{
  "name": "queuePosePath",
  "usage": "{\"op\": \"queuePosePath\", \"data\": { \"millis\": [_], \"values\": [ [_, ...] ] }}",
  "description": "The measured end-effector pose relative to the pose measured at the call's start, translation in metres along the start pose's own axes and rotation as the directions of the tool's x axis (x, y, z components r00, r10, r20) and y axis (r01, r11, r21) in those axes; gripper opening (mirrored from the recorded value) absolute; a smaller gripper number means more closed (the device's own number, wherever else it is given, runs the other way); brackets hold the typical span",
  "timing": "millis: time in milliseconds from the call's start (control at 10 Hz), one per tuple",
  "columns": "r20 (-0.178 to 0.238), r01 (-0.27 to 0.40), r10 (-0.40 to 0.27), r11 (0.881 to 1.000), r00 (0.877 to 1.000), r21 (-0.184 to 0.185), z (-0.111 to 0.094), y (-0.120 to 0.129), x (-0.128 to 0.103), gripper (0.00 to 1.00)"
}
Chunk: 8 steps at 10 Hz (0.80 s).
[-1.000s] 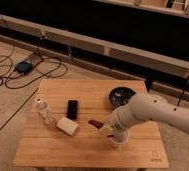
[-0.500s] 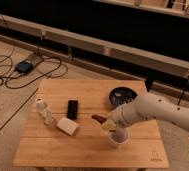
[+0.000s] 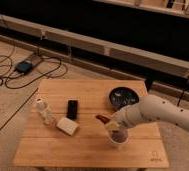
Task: Place the pepper in the ceramic cup
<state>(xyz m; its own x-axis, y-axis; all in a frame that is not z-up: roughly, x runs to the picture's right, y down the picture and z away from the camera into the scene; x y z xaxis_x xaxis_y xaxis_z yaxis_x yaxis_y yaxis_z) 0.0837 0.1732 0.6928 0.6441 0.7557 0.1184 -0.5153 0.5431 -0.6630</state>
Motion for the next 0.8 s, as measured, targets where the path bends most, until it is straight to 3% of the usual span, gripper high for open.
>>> {"op": "queuePosePath", "data": {
  "millis": [300,700,800],
  "values": [
    [0.020,-0.026,0.026,1.000,0.999,0.014,-0.006,-0.008,0.005,0.11],
    [0.051,-0.061,0.060,0.998,0.997,0.008,-0.016,-0.006,0.011,0.53],
    [0.054,-0.066,0.066,0.998,0.996,0.005,-0.018,-0.005,0.014,0.58]
  ]
}}
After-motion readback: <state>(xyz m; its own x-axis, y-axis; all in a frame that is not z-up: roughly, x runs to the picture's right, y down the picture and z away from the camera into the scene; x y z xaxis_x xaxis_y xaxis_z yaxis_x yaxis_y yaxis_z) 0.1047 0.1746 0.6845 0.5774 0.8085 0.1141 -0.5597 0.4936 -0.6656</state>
